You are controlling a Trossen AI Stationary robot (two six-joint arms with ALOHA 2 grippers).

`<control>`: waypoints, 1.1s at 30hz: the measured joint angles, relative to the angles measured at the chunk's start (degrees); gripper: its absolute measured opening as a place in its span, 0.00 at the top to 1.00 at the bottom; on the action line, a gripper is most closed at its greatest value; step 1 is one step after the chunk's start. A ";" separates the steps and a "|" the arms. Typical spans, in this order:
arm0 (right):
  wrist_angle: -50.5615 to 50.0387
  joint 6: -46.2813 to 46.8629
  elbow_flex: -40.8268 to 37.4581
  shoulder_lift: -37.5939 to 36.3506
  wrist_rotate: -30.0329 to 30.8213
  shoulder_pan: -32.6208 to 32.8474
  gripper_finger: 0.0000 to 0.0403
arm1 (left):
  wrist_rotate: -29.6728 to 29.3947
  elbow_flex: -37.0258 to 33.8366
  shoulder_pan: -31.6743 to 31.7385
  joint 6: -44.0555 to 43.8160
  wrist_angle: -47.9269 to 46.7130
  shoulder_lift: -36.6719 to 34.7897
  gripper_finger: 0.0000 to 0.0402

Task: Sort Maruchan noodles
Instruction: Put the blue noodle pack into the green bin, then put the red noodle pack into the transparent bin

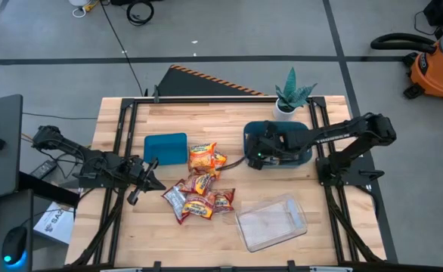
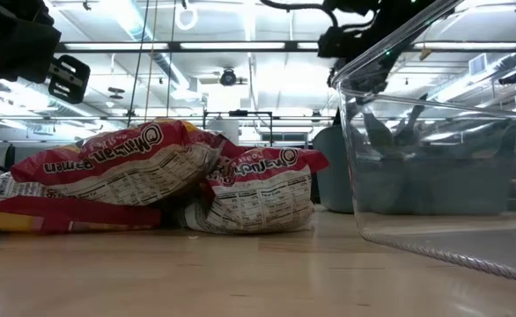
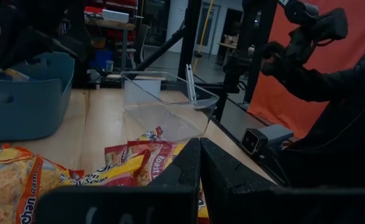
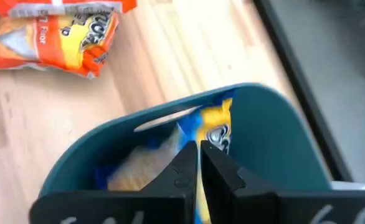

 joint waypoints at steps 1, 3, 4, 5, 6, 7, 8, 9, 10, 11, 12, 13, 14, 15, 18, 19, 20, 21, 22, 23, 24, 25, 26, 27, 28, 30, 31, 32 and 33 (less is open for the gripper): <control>0.36 0.01 0.00 0.12 -1.32 -0.58 0.92 | 0.00 0.00 0.00 0.00 -0.05 -0.01 0.97; -0.10 0.12 0.00 0.20 -2.59 -1.29 0.89 | 0.01 0.00 0.00 0.00 -0.06 0.01 0.97; -0.59 -0.11 0.16 0.20 -3.38 -1.49 0.87 | 0.01 0.00 -0.01 0.00 -0.03 -0.01 0.97; -1.52 -0.36 0.72 0.23 -4.06 -1.61 0.85 | 0.01 0.00 0.00 0.00 -0.06 0.00 0.97; -2.41 -0.45 1.65 0.25 -4.50 -1.64 0.83 | 0.02 0.00 -0.01 0.00 -0.08 0.01 0.97; -3.26 -0.43 3.00 0.25 -4.57 -1.50 0.81 | 0.00 0.00 0.01 0.00 -0.04 -0.01 0.97; -4.08 -0.33 4.40 0.22 -4.55 -1.25 0.79 | 0.00 0.00 -0.01 0.00 -0.02 -0.01 0.97; -4.31 -0.22 5.69 0.18 -4.53 -0.95 0.78 | 0.00 0.00 0.00 0.00 -0.08 0.01 0.97; -4.41 -0.24 6.96 0.16 -4.55 -0.62 0.77 | 0.02 -0.02 -0.01 0.00 -0.05 0.00 0.97; -4.43 -0.22 8.12 0.16 -4.55 -0.17 0.76 | 0.00 0.00 -0.01 0.00 -0.01 -0.01 0.97; -4.09 -0.20 9.13 0.16 -4.56 0.34 0.75 | 0.02 -0.01 -0.01 0.00 -0.04 0.01 0.97; -2.97 -0.23 9.74 0.12 -4.55 0.86 0.75 | 0.00 0.00 0.00 0.00 -0.03 0.01 0.97; -1.69 -0.73 9.86 0.09 -4.57 1.37 0.75 | 0.01 0.00 0.00 0.00 0.00 -0.01 0.97; -1.22 -1.57 9.85 0.10 -4.66 1.94 0.75 | 0.02 0.00 -0.01 0.00 -0.04 0.01 0.97; -2.75 -1.97 9.79 0.16 -4.82 3.83 0.75 | 0.02 0.00 -0.01 0.00 -0.04 0.01 0.97; -3.69 -1.15 9.79 0.16 -4.57 4.65 0.75 | 0.01 0.00 0.00 0.00 -0.02 0.00 0.97; -4.66 -0.80 9.79 0.16 -4.07 5.56 0.75 | 0.00 0.00 0.00 0.00 -0.01 -0.01 0.97; -5.53 -0.76 9.75 0.08 -3.13 6.64 0.75 | 0.02 -0.02 -0.01 0.00 -0.02 0.00 0.97; -6.17 -0.95 9.70 -0.07 -1.71 7.86 0.75 | 0.02 0.00 -0.01 0.00 -0.04 0.01 0.97; -6.31 -1.27 9.70 -0.17 0.23 8.99 0.75 | 0.02 -0.02 0.00 0.00 0.00 -0.01 0.97; -6.31 -1.73 9.70 -0.43 2.32 10.06 0.75 | 0.02 -0.02 -0.01 0.00 -0.02 0.01 0.97; -6.07 -2.24 9.55 -0.77 4.10 11.09 0.75 | 0.02 -0.02 0.00 0.00 -0.03 0.01 0.97; -5.41 -2.95 9.31 -1.18 5.31 11.81 0.75 | 0.02 0.00 0.01 0.00 -0.02 -0.01 0.97; -4.41 -3.84 8.88 -1.77 5.86 12.46 0.75 | 0.02 0.00 0.00 0.00 -0.04 0.01 0.97; -3.57 -4.62 8.35 -2.37 5.83 12.91 0.75 | 0.02 0.00 -0.01 0.00 -0.03 0.01 0.97; -1.14 -5.91 6.98 -3.68 5.70 13.37 0.75 | 0.02 0.00 0.00 0.00 -0.01 0.00 0.97; 0.22 -6.55 6.09 -4.35 5.70 13.54 0.75 | 0.02 -0.02 0.01 0.00 -0.04 0.01 0.97; 1.53 -7.21 4.88 -5.35 5.61 13.73 0.75 | 0.02 0.00 0.01 0.00 -0.02 -0.01 0.97; 2.45 -7.69 3.64 -6.30 5.39 13.87 0.75 | 0.02 0.00 0.00 0.00 -0.01 -0.01 0.97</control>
